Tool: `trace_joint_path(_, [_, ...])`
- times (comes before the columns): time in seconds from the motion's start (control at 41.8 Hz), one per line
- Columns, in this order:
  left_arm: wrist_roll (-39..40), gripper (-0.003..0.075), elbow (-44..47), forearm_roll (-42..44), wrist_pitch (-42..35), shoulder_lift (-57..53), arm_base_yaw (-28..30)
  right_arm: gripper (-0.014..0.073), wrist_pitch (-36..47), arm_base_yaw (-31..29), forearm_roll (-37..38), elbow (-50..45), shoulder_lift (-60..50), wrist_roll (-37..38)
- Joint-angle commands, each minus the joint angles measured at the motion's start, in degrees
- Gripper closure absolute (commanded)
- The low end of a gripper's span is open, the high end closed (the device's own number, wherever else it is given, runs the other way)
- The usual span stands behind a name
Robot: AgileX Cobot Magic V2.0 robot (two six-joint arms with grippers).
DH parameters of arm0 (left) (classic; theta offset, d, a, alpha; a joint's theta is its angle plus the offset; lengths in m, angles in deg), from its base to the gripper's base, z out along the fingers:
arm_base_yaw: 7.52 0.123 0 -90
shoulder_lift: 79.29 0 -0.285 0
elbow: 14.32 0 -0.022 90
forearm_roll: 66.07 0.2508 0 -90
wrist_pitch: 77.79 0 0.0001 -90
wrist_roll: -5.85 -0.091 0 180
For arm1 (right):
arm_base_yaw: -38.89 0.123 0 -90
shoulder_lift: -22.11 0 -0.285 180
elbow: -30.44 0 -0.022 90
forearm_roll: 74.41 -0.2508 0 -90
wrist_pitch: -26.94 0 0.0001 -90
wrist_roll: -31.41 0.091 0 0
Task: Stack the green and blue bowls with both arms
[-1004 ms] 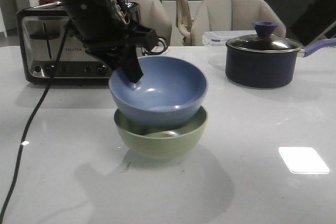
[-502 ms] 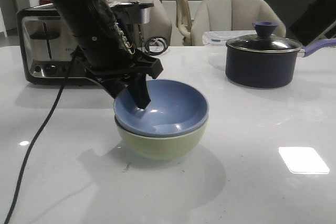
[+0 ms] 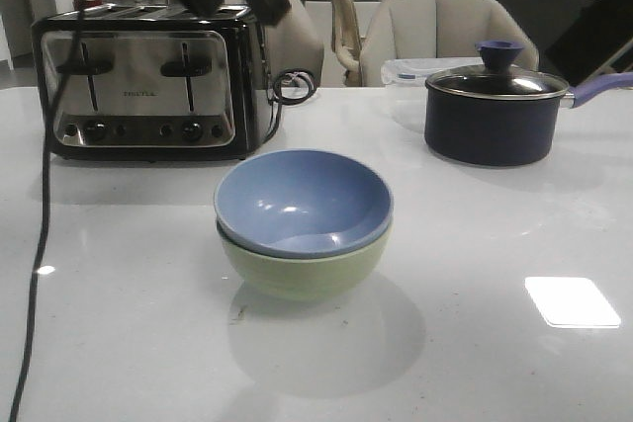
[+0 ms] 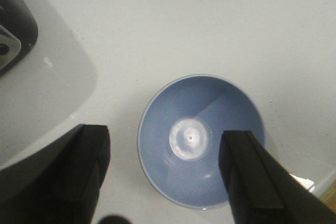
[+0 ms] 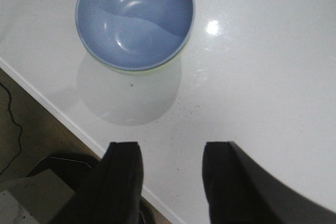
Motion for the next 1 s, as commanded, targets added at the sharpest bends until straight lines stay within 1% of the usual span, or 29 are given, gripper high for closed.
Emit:
trace_joint_path(0.0, [0.1,0.0232,3.0,-0.6,-2.0,-9.2,-1.1,0.0193,3.2,0.2,-0.7,1.5,-1.0,-0.1])
trace_joint_path(0.191, [0.1,0.0232,13.5,-0.6,-3.0,-21.8,-1.1,0.0193,3.2,0.2,-0.7,1.5,-1.0,-0.1])
trace_joint_path(0.502, [0.1,0.0232,32.2,-0.9,-9.6,-41.2,-1.1,0.0193,3.2,0.2,-1.2,1.5,-1.0,-0.1])
trace_joint_path(0.645, [0.1,0.0232,37.9,-0.9,-12.0,-47.6,-1.1,0.0193,3.1,0.2,-1.2,1.5,-1.0,-0.1])
trace_joint_path(0.789, [0.1,0.0236,40.4,-0.9,-13.4,-50.4,-1.1,0.0194,2.9,0.2,-1.2,1.5,-1.0,-0.1])
trace_joint_path(0.813, [0.1,0.0239,40.4,-0.9,-13.4,-50.4,-1.1,0.0200,2.9,0.2,-1.2,1.5,-1.0,-0.1])
trace_joint_path(0.861, [0.1,0.0271,40.4,-0.9,-13.4,-50.4,-1.1,0.0226,3.0,0.2,-1.2,1.5,-1.0,-0.1])
trace_joint_path(0.908, [0.1,0.0307,40.4,-0.9,-13.6,-50.4,-1.1,0.0278,3.0,0.2,-1.2,1.5,-1.0,-0.1])
trace_joint_path(0.98, [0.1,0.0384,40.4,-0.5,-13.9,-50.2,-1.1,0.0368,3.0,0.2,-1.2,1.5,-1.0,-0.1])
